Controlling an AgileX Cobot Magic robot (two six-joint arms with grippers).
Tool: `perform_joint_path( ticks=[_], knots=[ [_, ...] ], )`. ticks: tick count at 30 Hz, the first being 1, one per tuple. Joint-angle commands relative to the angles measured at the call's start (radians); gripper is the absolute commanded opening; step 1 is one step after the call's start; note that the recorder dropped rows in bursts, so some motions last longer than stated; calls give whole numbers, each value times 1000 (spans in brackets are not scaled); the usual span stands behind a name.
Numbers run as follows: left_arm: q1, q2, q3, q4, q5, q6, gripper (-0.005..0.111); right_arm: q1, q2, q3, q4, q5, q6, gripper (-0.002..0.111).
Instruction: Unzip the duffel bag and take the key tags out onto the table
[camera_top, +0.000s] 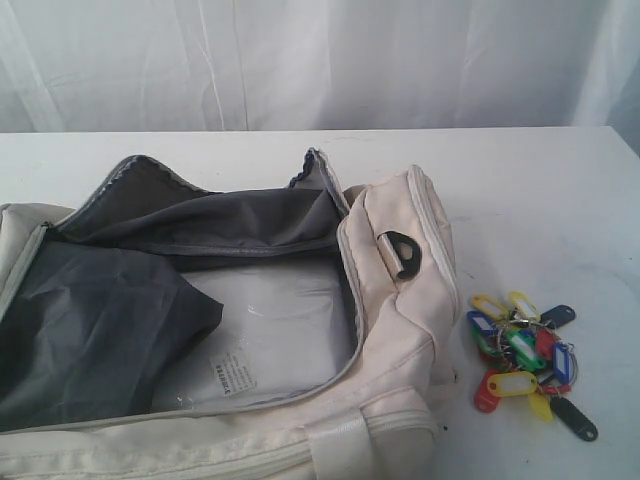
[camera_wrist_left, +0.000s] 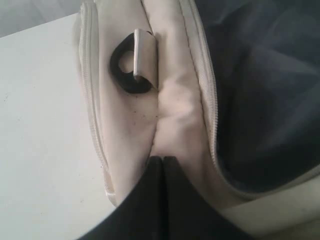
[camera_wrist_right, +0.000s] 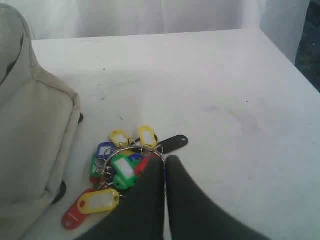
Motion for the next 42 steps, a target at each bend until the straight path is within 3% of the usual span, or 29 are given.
perform_joint_path(
  ticks=[1,15,21,36,42],
  knots=[
    [4,-3,9,5,30,4,0,-3,-6,5,2,-8,-1,2],
    [4,-3,9,5,30,4,0,-6,-96,5,2,-10,-1,2],
    [4,-3,9,5,30,4,0,-84,-96,5,4,-10,-1,2],
    [4,-3,9,5,30,4,0,-85,-96,5,4,-10,-7,2],
    [49,-3,9,5,30,3,0,-83,-96,5,4,-8,-7,2]
  ],
)
